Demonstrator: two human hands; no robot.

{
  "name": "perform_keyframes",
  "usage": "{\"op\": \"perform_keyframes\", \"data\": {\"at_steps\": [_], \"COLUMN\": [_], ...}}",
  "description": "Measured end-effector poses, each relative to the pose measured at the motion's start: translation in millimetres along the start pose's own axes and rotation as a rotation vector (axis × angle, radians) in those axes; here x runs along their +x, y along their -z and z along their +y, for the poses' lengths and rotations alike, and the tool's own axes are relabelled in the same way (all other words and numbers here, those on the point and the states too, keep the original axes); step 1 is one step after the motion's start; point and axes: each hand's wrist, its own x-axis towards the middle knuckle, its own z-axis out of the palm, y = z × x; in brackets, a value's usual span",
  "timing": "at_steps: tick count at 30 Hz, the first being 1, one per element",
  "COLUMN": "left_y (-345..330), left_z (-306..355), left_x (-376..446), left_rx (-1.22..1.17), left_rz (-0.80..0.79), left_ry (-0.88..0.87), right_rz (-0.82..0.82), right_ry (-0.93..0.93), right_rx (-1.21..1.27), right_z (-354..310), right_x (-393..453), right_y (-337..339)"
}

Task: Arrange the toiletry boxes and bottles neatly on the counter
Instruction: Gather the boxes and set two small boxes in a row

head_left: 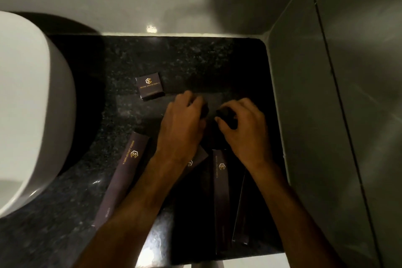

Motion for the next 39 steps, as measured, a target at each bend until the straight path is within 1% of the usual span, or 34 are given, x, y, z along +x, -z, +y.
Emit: {"op": "perform_keyframes", "data": {"at_steps": [2, 3, 7, 9, 10, 12, 13, 14, 15, 16, 18, 20, 21, 22, 24, 26, 28, 30, 34, 37, 39], "left_y": [-6, -8, -11, -3, 4, 24, 37, 48, 59, 66, 72, 68, 65, 60, 54, 52, 53, 56, 61, 62, 61], "left_z": [6, 10, 21, 15, 7, -18, -34, -50, -65, -77, -95, -104, -106, -106, -107, -111, -119, -127, -131, -130, -127], "left_x": [-5, -7, -9, -16, -22, -30, -32, -30, -24, -16, 3, 17, 21, 24, 23, 16, 3, -8, -15, -16, -15], "left_rx": [-0.045, -0.061, -0.055, -0.062, -0.066, -0.079, -0.073, -0.053, -0.014, 0.045, 0.145, 0.168, 0.165, 0.162, 0.14, 0.081, 0.045, 0.039, 0.042, 0.029, 0.034], "left_rz": [0.0, -0.004, -0.011, 0.01, 0.049, 0.206, 0.284, 0.332, 0.338, 0.294, 0.1, -0.087, -0.125, -0.122, -0.033, 0.027, 0.004, -0.028, -0.034, -0.061, -0.083], "left_ry": [-0.025, -0.039, -0.059, -0.04, -0.026, 0.0, 0.014, 0.026, 0.035, 0.045, 0.062, 0.11, 0.132, 0.145, 0.148, 0.138, 0.105, 0.076, 0.051, 0.054, 0.066], "right_rz": [0.07, 0.071, -0.056, -0.064, -0.019, 0.088, 0.092, 0.046, -0.046, -0.17, -0.408, -0.54, -0.572, -0.586, -0.565, -0.466, -0.373, -0.339, -0.266, -0.188, -0.191], "right_ry": [-0.007, -0.015, -0.056, -0.075, -0.055, 0.055, 0.138, 0.234, 0.336, 0.427, 0.536, 0.535, 0.512, 0.485, 0.454, 0.456, 0.463, 0.466, 0.471, 0.434, 0.42], "right_rx": [0.015, 0.007, -0.008, 0.029, 0.046, 0.06, 0.059, 0.035, -0.021, -0.108, -0.307, -0.428, -0.449, -0.45, -0.426, -0.417, -0.422, -0.442, -0.459, -0.425, -0.422], "right_z": [9, 12, 11, 6, 1, -16, -27, -38, -50, -60, -75, -81, -83, -84, -86, -87, -84, -82, -80, -76, -76], "right_x": [-1, -2, -7, -16, -21, -28, -27, -22, -14, -3, 21, 41, 47, 51, 51, 46, 42, 40, 37, 36, 39], "right_y": [3, 4, 9, 20, 28, 44, 48, 49, 47, 42, 28, 13, 6, 0, -10, -16, -19, -20, -22, -21, -22]}}
